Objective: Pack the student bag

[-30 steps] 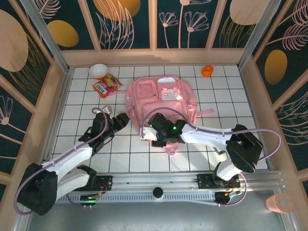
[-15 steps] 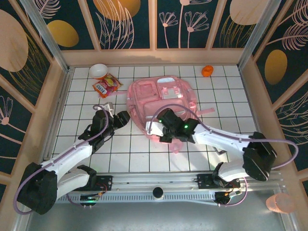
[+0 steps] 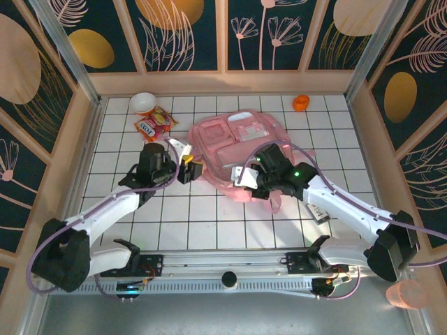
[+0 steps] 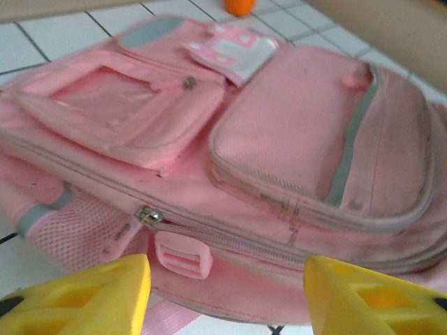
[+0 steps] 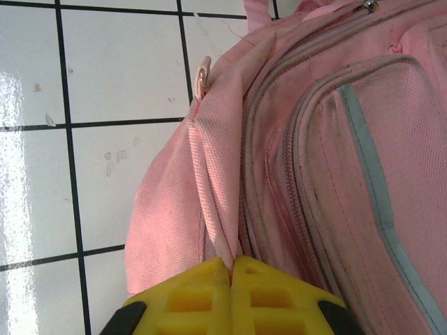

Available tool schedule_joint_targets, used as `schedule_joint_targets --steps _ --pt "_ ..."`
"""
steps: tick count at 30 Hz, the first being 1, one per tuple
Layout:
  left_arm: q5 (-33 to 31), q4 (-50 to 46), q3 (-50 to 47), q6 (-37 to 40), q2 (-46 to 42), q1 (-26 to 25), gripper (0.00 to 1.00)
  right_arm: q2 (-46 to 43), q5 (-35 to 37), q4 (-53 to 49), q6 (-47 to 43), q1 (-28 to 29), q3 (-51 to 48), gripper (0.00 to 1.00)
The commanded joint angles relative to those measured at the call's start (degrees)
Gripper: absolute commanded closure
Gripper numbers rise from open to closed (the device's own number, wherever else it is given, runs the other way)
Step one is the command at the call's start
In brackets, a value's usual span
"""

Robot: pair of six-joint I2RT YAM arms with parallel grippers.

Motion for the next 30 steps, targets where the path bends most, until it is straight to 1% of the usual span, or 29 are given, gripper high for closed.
schedule_joint_targets --steps 1,4,6,7,8,9,12,13,17,19,20,22,26,28,30 --pt "7.75 -2.69 2.34 12.34 4.05 1.20 0.39 -1.94 -3.58 0.00 -1.85 -0.20 3.56 1.00" --pt "10.91 -0.69 4.61 11.18 7.66 1.76 0.35 -1.89 -4.31 -0.46 -1.53 -0.17 3.59 1.00" --pt "13.51 -1.26 6.98 12.47 10.25 1.79 0.32 -1.90 -4.94 -0.57 -1.29 -0.18 3.53 1.00" --pt "14.01 -2.37 7.99 14.11 11.27 1.79 0.29 -1.94 -5.07 -0.45 -1.16 -0.18 3.51 1.00" --pt "14.42 -4.10 9.02 16.89 12.43 1.75 0.24 -1.98 -5.12 -0.32 -1.01 -0.22 3.56 1.00" --pt "14.74 -5.86 9.94 20.50 13.43 1.74 0.22 -2.07 -5.08 -0.13 -1.03 -0.17 3.36 1.00" --pt "15.72 -9.90 12.18 27.90 15.29 2.54 0.21 -1.98 -5.18 -0.44 -1.20 -0.17 3.40 1.00" --pt "16.73 -10.90 12.82 29.30 15.78 3.39 0.21 -1.96 -5.25 -0.62 -1.11 -0.17 3.54 1.00" --pt "24.87 -17.00 15.83 35.64 18.68 9.36 0.23 -1.86 -5.34 -1.00 -0.90 -0.17 3.77 1.00" --pt "29.92 -21.91 17.82 40.20 20.44 12.51 0.24 -1.75 -5.34 -1.31 -0.82 -0.18 4.03 1.00" --pt "31.01 -24.04 18.40 42.18 21.28 13.49 0.24 -1.76 -5.34 -1.50 -0.77 -0.17 4.25 1.00" --pt "30.83 -30.75 21.72 48.71 23.87 14.64 0.25 -1.73 -5.25 -1.51 -0.54 -0.15 4.30 1.00" --pt "28.11 -44.29 29.36 59.70 31.64 14.62 0.27 -1.67 -5.34 -1.20 0.04 0.00 4.13 1.00" --pt "27.48 -49.81 33.63 63.15 35.96 14.67 0.30 -1.60 -5.26 -1.04 0.17 0.17 4.16 1.00" --pt "27.75 -50.85 36.12 63.64 38.26 14.67 0.31 -1.43 -5.08 -0.86 0.33 0.27 4.04 1.00"
